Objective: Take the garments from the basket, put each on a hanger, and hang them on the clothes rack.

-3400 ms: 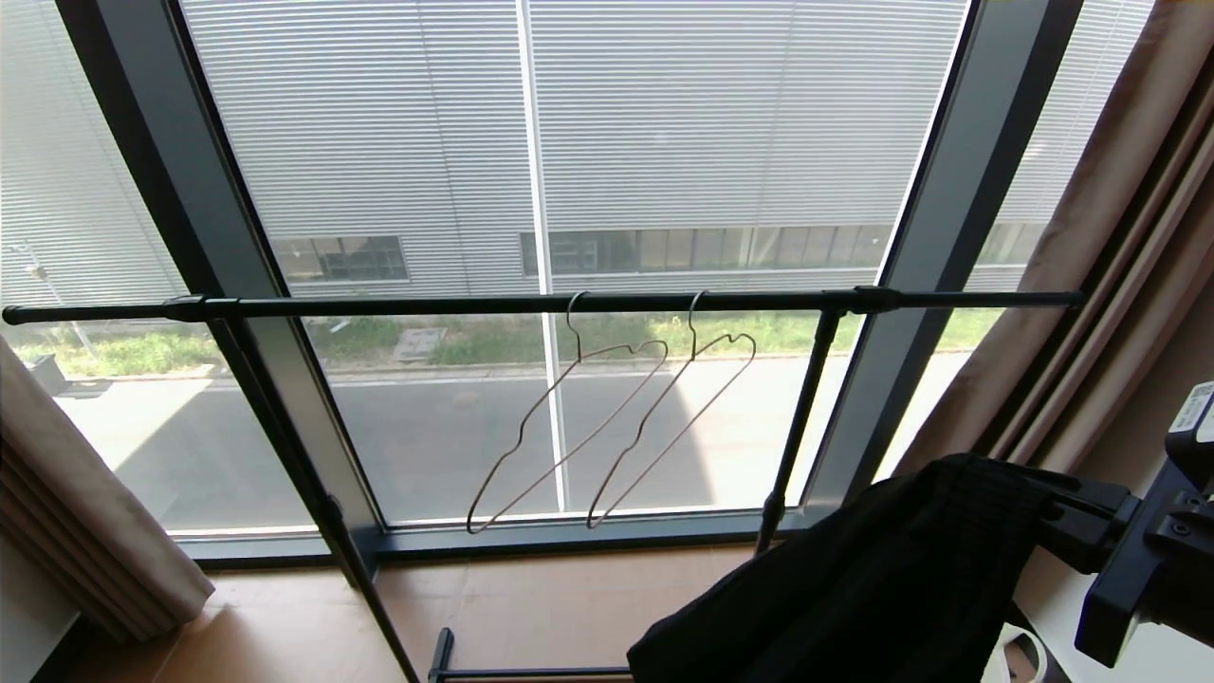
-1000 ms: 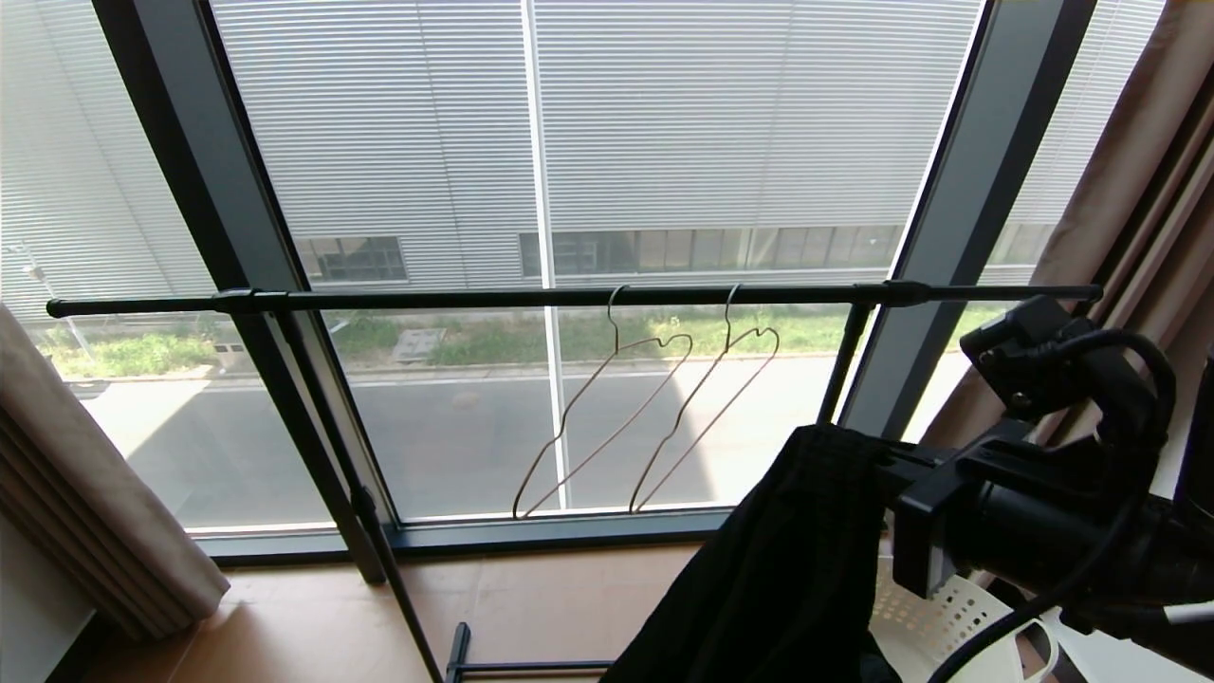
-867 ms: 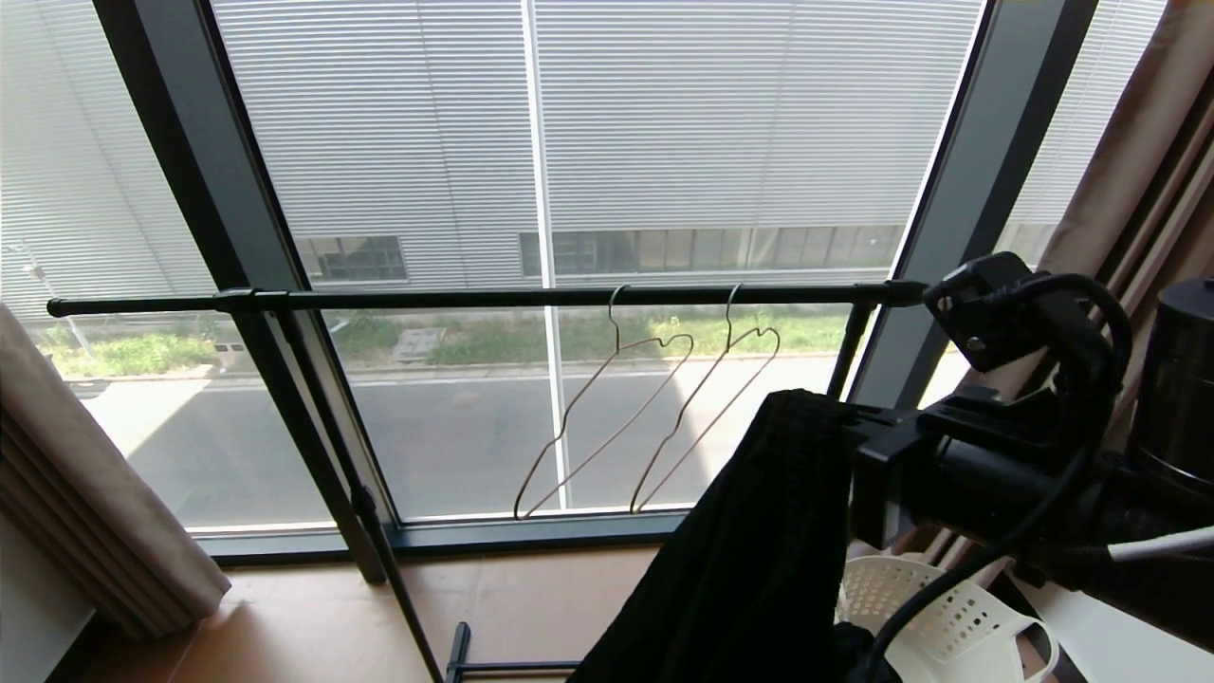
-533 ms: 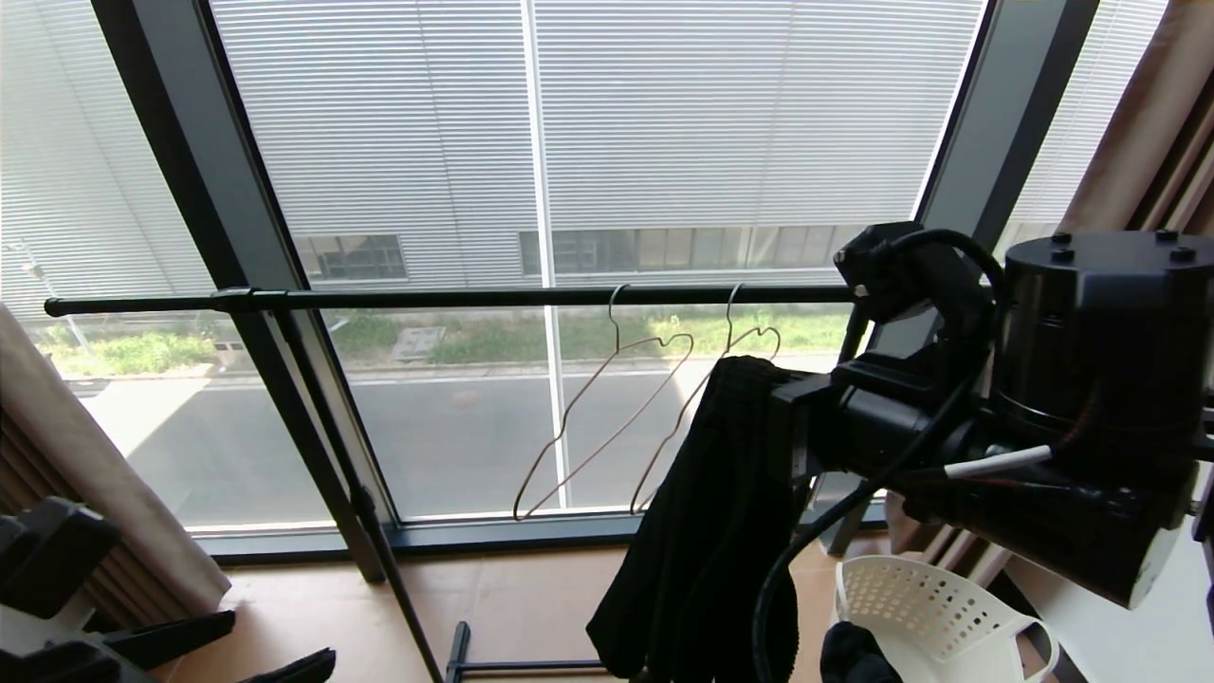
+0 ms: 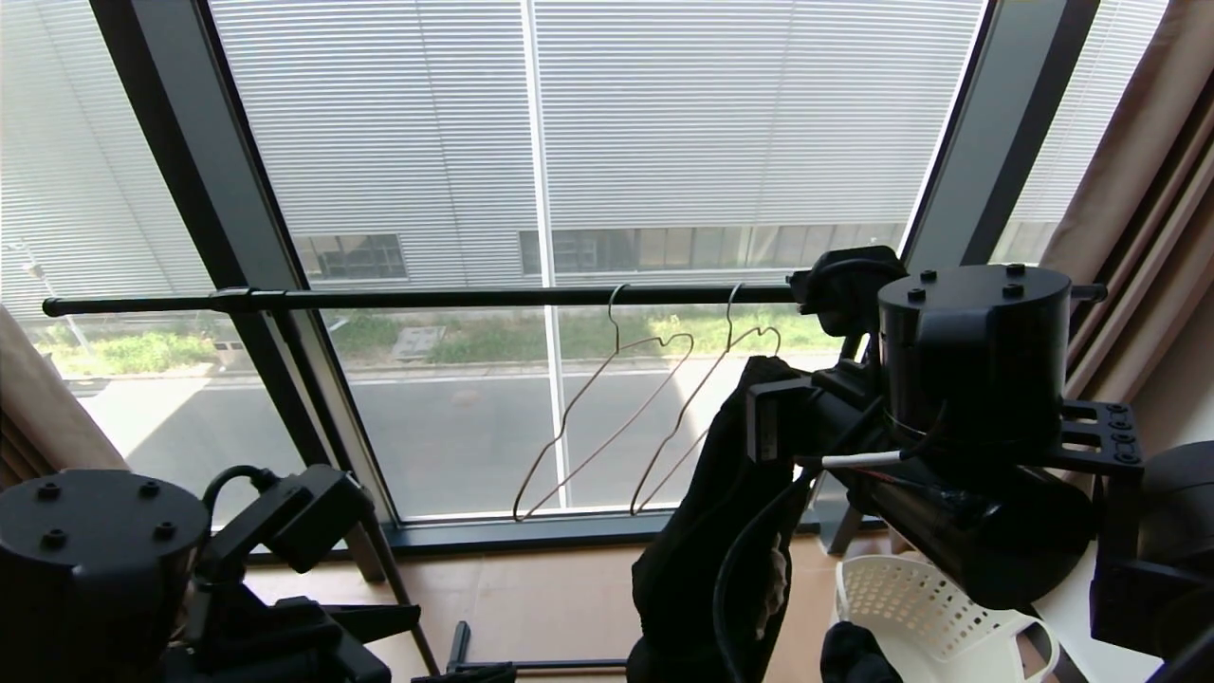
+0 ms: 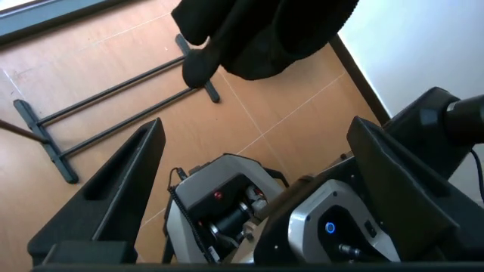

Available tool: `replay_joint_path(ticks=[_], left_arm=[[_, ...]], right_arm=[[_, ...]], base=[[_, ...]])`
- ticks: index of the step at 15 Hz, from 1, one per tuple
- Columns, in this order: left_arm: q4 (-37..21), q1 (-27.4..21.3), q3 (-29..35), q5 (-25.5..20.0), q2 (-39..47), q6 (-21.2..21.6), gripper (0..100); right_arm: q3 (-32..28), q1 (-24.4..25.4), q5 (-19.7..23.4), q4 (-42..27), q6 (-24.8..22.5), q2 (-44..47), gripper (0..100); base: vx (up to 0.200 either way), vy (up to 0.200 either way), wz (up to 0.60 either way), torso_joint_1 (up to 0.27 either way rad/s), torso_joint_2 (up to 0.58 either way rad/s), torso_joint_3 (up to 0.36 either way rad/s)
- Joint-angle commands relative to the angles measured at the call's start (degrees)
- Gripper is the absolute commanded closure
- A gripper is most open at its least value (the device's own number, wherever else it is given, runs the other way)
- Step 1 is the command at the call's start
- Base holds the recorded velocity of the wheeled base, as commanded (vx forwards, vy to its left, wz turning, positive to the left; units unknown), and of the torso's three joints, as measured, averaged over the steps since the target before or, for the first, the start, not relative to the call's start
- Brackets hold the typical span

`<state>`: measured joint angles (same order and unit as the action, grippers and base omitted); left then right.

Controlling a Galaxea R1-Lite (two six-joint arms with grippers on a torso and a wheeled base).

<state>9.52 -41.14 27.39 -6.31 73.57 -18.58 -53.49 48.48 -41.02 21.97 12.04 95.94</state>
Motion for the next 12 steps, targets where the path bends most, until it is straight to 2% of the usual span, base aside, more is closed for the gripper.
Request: replay_joint_path(ticks=[1,5,10,12], left_arm=[[2.61,-2.98,3.46,1.39,9.40,-0.32,0],[6.30,-5.70,8.56,4.56,19.95,-2.69,0],[6.83,-6.32,11.72,5.00,26.27,-3.04,0],[6.83,-8.08,11.98,6.40,26.71,-4.19,0]], right_arm=[[-0.30,0.03,-0.20,0.27,0.00,-0.49,100],[-0.65,0.21,-0.20,0.53,0.08,-0.14,100],[-0.91,1.79,-0.11,0.62,0.17,-0.14,100],[-1.18,2.67,-0.11,0.62,0.26,-0.23,100]], base=[[0.000,0.000,0.00,0.000,0.00,0.000],[0.000,0.000,0.00,0.000,0.00,0.000],[0.000,0.000,0.00,0.000,0.00,0.000],[0.000,0.000,0.00,0.000,0.00,0.000]])
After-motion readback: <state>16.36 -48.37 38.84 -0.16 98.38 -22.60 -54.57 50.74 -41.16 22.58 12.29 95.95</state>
